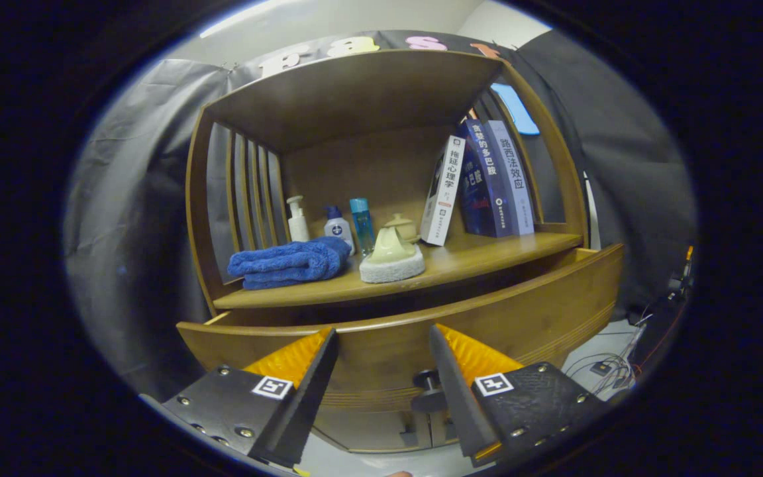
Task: Pull open the drawer, take out the items inside it, and place them on the countertop above the cabinet.
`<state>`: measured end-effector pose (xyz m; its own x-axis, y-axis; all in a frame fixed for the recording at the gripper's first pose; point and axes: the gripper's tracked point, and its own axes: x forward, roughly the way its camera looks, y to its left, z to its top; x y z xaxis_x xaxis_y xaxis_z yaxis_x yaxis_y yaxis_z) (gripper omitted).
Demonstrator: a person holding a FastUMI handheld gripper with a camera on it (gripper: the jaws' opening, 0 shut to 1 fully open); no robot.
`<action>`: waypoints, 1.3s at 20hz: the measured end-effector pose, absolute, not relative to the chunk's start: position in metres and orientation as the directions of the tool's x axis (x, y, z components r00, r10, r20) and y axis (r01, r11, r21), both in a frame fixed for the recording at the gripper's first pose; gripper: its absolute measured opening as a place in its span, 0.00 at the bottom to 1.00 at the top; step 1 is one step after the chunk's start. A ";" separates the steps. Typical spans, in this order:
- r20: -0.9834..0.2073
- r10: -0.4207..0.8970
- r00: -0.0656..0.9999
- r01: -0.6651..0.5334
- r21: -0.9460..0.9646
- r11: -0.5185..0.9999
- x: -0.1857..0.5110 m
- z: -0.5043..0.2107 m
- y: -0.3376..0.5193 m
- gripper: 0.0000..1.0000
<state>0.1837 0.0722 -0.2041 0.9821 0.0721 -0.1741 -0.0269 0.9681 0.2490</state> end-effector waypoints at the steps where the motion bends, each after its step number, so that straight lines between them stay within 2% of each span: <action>1: -0.178 0.071 0.982 -0.025 0.248 0.968 0.189 -0.204 0.073 0.85; 26: -0.187 0.067 0.980 -0.010 0.288 0.958 0.236 -0.213 0.079 0.85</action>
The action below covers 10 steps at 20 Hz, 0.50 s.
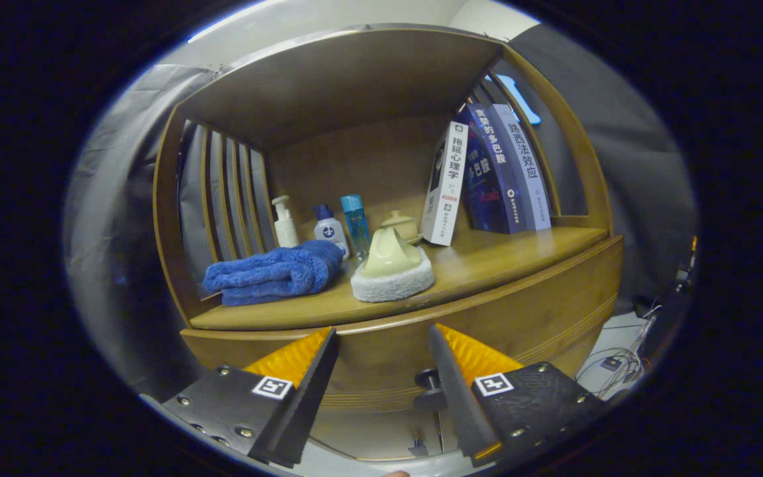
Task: Pull open the drawer, take out the items inside it, and place them on the countertop above the cabinet.
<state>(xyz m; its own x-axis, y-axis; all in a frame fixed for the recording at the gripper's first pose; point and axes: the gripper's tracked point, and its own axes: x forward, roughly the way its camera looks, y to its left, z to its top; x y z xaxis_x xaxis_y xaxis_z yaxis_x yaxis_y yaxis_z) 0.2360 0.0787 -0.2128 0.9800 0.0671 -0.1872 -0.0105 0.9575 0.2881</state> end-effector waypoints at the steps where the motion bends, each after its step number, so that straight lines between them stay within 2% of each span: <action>1: -0.189 0.067 0.980 -0.010 0.289 0.957 0.238 -0.213 0.079 0.85; 10: -0.182 0.067 0.981 -0.009 0.305 0.952 0.242 -0.214 0.078 0.85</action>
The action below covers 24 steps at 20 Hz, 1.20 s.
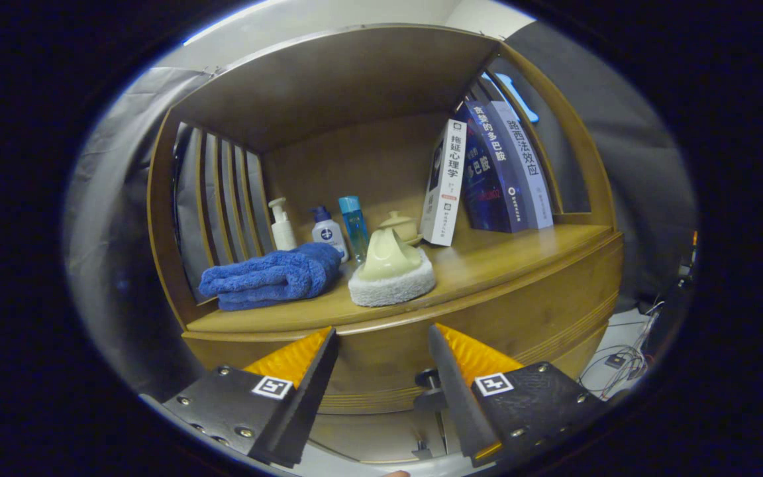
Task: Pull open the drawer, take out the items inside it, and place them on the countertop above the cabinet.
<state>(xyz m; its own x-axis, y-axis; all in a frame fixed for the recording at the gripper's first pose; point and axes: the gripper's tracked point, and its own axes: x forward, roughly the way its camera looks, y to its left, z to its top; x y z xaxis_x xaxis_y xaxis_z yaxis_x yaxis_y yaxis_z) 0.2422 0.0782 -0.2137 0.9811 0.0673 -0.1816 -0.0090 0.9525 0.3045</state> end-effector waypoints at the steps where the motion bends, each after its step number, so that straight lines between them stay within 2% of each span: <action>1: -0.185 0.069 0.980 -0.009 0.307 0.952 0.242 -0.213 0.079 0.85; 3: -0.201 0.074 0.977 -0.012 0.293 0.956 0.242 -0.210 0.079 0.84; 6: -0.155 0.068 0.986 -0.024 0.266 0.964 0.239 -0.186 0.072 0.88; 10: -0.118 0.033 0.993 -0.003 0.246 0.969 0.226 -0.149 0.054 0.88; 24: 0.023 -0.010 1.000 0.008 0.088 0.996 0.138 0.017 0.022 0.88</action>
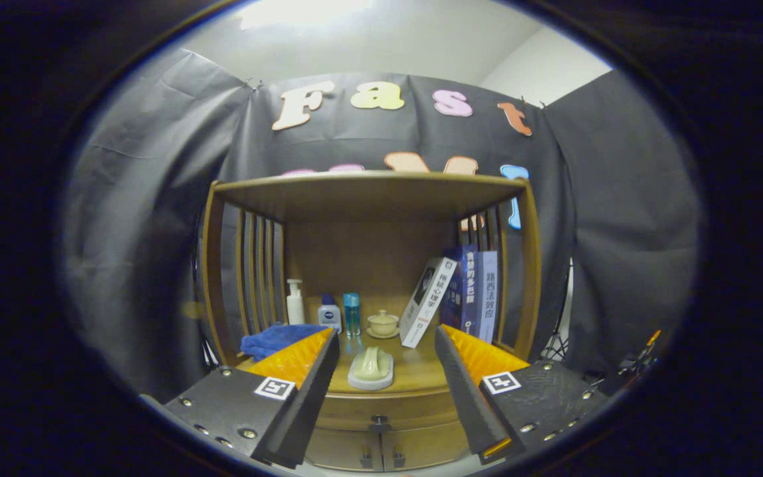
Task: Pull open the drawer, take out the items inside it, and place them on the countertop above the cabinet.
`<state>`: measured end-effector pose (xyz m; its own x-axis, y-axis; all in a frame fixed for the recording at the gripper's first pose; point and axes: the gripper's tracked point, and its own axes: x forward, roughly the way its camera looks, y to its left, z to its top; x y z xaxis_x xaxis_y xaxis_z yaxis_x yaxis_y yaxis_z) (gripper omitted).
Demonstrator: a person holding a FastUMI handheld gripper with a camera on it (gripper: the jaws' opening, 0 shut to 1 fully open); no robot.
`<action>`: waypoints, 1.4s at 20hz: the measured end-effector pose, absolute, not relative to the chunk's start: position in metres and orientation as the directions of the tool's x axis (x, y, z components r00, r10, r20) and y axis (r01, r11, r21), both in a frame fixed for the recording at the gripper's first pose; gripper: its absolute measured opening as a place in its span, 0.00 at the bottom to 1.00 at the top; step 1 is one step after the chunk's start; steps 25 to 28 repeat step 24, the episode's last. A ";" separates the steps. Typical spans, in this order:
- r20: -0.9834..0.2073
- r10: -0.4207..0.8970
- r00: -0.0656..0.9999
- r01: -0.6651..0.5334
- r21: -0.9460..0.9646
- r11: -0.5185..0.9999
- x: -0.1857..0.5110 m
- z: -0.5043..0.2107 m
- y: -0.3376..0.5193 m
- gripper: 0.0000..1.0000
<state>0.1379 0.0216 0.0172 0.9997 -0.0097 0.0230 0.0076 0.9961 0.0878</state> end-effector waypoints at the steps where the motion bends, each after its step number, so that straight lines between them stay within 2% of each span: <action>1: 0.032 -0.016 0.999 0.013 0.092 0.996 0.131 0.026 0.019 0.88; 6: 0.067 -0.050 0.997 0.042 0.118 0.992 0.090 0.060 0.007 0.87; 15: 0.097 -0.094 0.991 0.084 0.100 0.991 0.035 0.074 -0.010 0.87; 28: 0.036 -0.103 0.994 0.099 0.088 0.991 0.031 0.051 -0.019 0.87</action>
